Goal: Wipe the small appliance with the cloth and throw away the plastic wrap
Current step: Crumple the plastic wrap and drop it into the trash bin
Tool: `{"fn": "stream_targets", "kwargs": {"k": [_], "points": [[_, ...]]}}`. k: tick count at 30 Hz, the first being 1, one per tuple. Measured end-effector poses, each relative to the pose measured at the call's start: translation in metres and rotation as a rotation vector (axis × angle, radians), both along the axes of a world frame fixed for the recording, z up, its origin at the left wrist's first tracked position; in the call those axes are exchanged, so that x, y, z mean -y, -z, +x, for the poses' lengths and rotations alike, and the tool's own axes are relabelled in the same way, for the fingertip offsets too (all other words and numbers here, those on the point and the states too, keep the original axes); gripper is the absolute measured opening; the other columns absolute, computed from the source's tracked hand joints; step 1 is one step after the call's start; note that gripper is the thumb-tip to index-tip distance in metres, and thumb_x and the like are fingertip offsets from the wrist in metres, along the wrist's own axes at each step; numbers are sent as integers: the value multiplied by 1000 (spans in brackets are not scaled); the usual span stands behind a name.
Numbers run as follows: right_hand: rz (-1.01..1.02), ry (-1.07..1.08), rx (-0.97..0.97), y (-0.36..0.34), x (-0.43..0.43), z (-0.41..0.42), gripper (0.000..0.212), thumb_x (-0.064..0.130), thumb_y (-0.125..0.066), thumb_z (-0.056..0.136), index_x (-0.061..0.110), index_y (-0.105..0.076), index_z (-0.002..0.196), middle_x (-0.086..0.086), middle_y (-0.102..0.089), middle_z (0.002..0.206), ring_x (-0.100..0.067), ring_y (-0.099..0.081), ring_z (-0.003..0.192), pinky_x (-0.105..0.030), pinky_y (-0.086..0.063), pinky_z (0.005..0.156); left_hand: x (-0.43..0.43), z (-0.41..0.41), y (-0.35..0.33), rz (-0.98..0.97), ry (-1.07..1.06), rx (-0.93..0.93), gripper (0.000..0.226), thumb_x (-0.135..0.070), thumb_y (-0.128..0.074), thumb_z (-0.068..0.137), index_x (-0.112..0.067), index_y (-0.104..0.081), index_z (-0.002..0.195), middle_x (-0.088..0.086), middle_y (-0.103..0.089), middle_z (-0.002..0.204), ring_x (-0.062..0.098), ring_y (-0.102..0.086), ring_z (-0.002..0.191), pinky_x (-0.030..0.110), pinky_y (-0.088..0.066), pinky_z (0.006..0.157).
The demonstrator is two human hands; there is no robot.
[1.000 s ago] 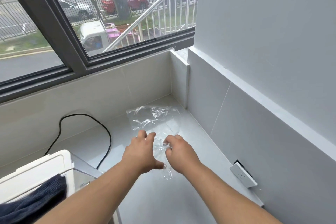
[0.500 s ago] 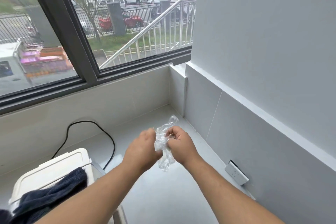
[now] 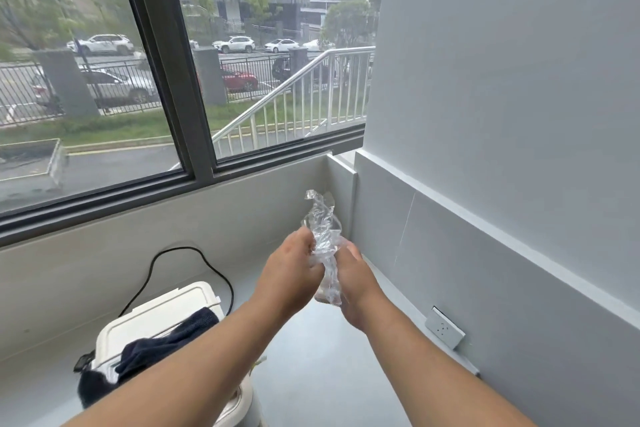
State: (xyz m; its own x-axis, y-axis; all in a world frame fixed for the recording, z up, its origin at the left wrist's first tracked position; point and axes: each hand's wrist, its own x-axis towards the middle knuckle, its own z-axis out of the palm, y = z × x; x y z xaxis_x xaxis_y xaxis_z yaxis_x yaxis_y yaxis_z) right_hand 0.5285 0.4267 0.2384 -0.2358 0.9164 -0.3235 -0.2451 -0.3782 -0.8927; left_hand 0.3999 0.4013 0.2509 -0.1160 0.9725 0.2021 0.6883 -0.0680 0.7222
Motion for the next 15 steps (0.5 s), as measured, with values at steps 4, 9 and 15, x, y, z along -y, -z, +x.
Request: {"fn": "stream_targets", "kwargs": {"k": [4,9,15], "points": [[-6,68,-157,-18,12,-6,34,31,-64,99,27,-59,133,-9,-78,108,-26,-75,84,-36,-58,60,20,4,-14,-31,41,65,19,-33,-59,82,-43,-47,94,-14,-67,83,7,-62,76,36,-52,65],[79,204,-71,-33,19,6,24,-1,-61,96,16,-65,113,-13,-78,90,-29,-75,74,-38,-61,62,43,-3,-29,-26,177,-93,35,-58,-63,75,-39,-55,103,-15,-66,93,7,-61,90,32,-54,77],[172,229,75,-56,35,8,26,-4,-55,93,18,-67,86,-12,-70,74,-26,-63,61,-33,-54,54,72,-8,-45,209,198,-238,92,-73,-75,64,-37,-39,140,-14,-35,149,11,-38,136,33,-45,108]]}}
